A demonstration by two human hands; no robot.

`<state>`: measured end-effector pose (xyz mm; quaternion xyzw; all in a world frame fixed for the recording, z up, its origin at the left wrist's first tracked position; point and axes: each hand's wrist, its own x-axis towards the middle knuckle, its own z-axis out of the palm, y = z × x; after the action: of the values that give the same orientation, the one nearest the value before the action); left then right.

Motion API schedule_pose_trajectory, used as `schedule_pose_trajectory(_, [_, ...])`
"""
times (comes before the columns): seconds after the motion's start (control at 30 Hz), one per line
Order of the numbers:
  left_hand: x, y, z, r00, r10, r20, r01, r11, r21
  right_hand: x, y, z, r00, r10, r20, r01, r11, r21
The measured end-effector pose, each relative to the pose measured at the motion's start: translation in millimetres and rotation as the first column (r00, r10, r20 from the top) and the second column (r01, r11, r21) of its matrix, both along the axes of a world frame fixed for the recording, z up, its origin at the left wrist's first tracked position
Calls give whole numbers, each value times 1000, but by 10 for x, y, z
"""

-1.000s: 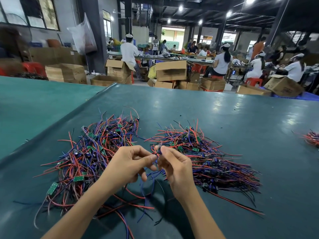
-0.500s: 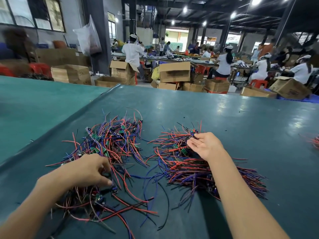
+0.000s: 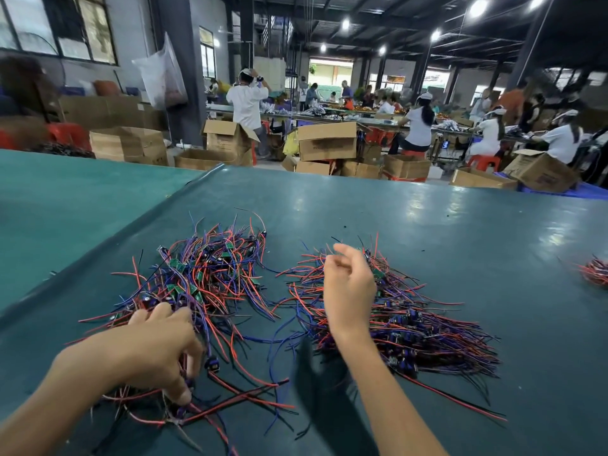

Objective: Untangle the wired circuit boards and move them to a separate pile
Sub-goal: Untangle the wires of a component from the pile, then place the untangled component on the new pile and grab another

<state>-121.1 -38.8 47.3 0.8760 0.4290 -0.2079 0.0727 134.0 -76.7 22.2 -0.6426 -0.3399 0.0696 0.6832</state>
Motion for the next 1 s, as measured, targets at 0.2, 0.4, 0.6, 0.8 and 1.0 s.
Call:
schedule_pose_trajectory(0.2, [149, 232, 59, 747, 85, 659, 21, 988, -151, -198, -153, -463, 946, 135, 294, -159, 986, 59])
schedule_pose_trajectory(0.4, [689, 216, -52, 82, 222, 972, -88, 973, -215, -174, -318, -519, 871, 65, 487, -191, 958, 215])
schedule_pose_trajectory(0.6, [1006, 77, -176, -157, 253, 955, 90, 966, -241, -300, -304, -404, 876, 448, -179, -426, 893, 146])
schedule_pose_trajectory(0.8, [1074, -10, -304, -139, 303, 943, 164, 946, -279, -152, -284, -269, 550, 631, -548, -534, 769, 350])
schedule_pose_trajectory(1.0, [1035, -34, -340, -47, 351, 935, 138, 930, -342, -106, -288, -266, 508, 664, -549, -642, 717, 273])
